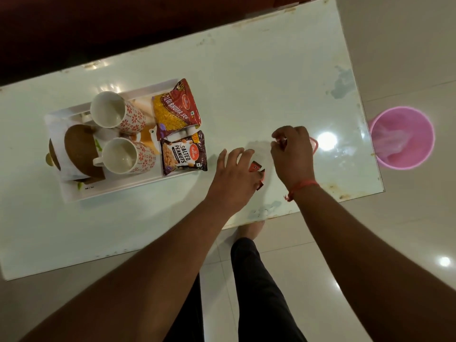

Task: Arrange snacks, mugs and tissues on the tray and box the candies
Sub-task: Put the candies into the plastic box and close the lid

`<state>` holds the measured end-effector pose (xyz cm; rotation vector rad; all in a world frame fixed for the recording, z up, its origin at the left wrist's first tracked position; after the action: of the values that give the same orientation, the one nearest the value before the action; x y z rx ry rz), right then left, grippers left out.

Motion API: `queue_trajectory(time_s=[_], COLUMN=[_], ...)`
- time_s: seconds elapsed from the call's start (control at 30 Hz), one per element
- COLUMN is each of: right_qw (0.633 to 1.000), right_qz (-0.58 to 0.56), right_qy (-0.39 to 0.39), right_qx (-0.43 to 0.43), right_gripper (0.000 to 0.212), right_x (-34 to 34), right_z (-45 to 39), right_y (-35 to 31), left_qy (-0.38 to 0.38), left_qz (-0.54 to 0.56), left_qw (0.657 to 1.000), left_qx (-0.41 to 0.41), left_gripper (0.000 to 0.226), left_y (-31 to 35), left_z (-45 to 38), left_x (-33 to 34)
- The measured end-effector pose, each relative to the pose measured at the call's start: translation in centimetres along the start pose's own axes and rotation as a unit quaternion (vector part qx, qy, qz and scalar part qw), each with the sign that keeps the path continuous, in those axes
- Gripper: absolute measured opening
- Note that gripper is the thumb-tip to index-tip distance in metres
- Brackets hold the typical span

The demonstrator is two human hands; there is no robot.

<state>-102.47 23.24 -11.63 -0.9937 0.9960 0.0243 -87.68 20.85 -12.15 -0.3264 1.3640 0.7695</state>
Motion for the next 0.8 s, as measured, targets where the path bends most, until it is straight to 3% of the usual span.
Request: queue_trajectory(time_s=[0.17,0.37,0.47,0.6,0.7,0.8], right_qw=[0.999,1.000,0.999,0.993,0.998,0.995], right_qz=[-0.005,-0.005,0.003,0.049,0.040,0.045], right_qy=[-0.010,-0.019,-0.037,-0.060,0.002,0.068], right_qx=[0.031,-0.008,-0.034,-0.089,-0.043,0.058], right_gripper=[0.021,0.025,0.029,0.038,0.037,0.037], right_x=[-0.1,-0.3,0.0,0.5,-0.5,-1.8], right_z=[2.9,5.5,6.6,7.3,6.3,4.5], right_y=[0.7,0.1,-0.2,-0.3,1.1,3.9], left_qy=[0.008,0.049,0.110,0.117,0.089,0.076], left_qz=[-0.015,0.040,0.152,0.271,0.311,0.330], left_qw=[1.000,0.998,0.976,0.926,0.908,0.898], left_qx=[-0.003,-0.007,-0.113,-0.237,-0.267,-0.280], left_gripper=[0.023,0.022,0.017,0.028,0.032,0.032], left_y=[0.3,0.2,-0.8,-2.5,-3.2,-3.6], left_z=[-1.1,-1.3,-0.8,-0.3,-0.2,-0.3], left_x=[-0.4,-0.8,-1.8,-1.5,-1.0,-0.8])
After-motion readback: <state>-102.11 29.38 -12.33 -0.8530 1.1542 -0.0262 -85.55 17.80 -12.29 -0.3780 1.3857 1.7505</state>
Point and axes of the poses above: each hand's wrist, its own z-axis away from the middle knuckle, its own x-axis out of the palm, y = z × x, the point moved 4 cm from there along -z, towards the middle knuckle, and after that the axes turned 6 degrees about y, right-handed, at the moved point
